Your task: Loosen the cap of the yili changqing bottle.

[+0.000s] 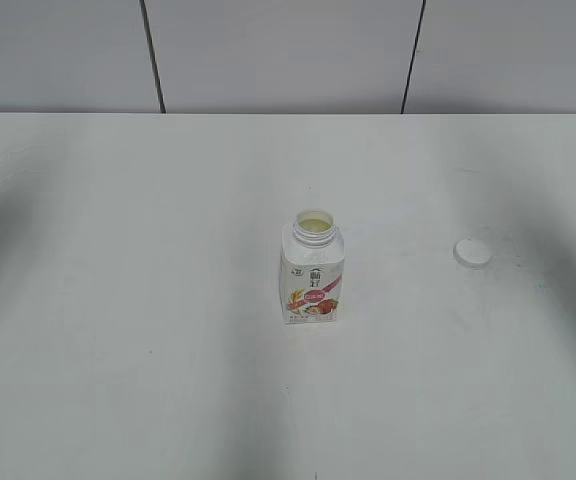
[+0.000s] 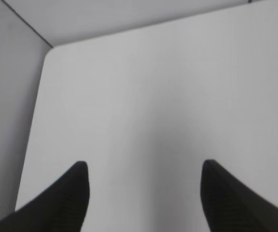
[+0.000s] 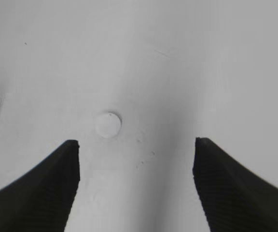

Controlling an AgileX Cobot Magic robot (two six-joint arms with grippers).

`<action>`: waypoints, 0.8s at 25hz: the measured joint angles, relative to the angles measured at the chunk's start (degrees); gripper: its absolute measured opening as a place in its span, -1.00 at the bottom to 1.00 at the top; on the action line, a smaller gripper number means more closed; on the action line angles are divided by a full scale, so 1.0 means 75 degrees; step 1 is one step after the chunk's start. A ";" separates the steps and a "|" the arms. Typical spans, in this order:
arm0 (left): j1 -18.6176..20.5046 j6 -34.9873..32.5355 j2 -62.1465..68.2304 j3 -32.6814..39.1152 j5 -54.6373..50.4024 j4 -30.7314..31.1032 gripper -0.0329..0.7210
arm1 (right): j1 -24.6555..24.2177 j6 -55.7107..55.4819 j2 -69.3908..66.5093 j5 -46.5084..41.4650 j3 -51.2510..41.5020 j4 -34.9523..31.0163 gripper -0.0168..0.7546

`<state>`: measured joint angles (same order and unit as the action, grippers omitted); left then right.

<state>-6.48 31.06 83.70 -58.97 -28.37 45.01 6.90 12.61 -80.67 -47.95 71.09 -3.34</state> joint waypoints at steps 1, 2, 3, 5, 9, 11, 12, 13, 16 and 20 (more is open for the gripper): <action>0.0000 -0.0564 -0.0204 0.0000 -0.0298 -0.0554 0.29 | 0.0000 0.0000 0.0099 -0.0279 0.0000 0.0137 0.54; 0.0000 -0.1111 -0.0374 0.0000 -0.0669 -0.1165 0.29 | 0.0000 0.0000 0.0180 -0.0578 0.0000 0.0230 0.54; 0.0000 -0.1533 -0.0573 0.0000 -0.1051 -0.1723 0.29 | 0.0000 0.0000 0.0271 -0.0818 0.0000 0.0323 0.54; 0.0000 -0.2433 -0.0927 0.0000 -0.1836 -0.2607 0.29 | 0.0000 0.0000 0.0436 -0.1390 0.0000 0.0397 0.54; 0.0000 -0.3448 -0.1521 0.0000 -0.3543 -0.3856 0.28 | 0.0000 0.0000 0.0826 -0.2547 0.0000 0.0405 0.54; 0.0000 -0.3678 -0.1822 0.0000 -0.4275 -0.4155 0.28 | 0.0000 0.0000 0.1047 -0.2793 0.0000 0.0445 0.54; 0.0000 -0.3737 -0.1974 0.0000 -0.4535 -0.4240 0.28 | 0.0000 -0.0014 0.1139 -0.2836 0.0000 0.0404 0.54; 0.0000 -0.3778 -0.2107 0.0000 -0.4800 -0.4328 0.28 | 0.0000 -0.0065 0.1251 -0.2851 0.0000 0.0404 0.54; 0.0000 -0.3813 -0.2584 0.0000 -0.5325 -0.4575 0.28 | 0.0000 -0.0272 0.1622 -0.2857 0.0000 0.0346 0.54; 0.0000 -0.3828 -0.3170 0.0032 -0.5501 -0.5077 0.28 | 0.0000 -0.0336 0.2209 -0.2873 -0.0043 0.0155 0.54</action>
<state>-6.48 2.35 59.92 -58.72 -69.63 6.94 6.90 10.09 -64.10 -69.50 70.76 -2.18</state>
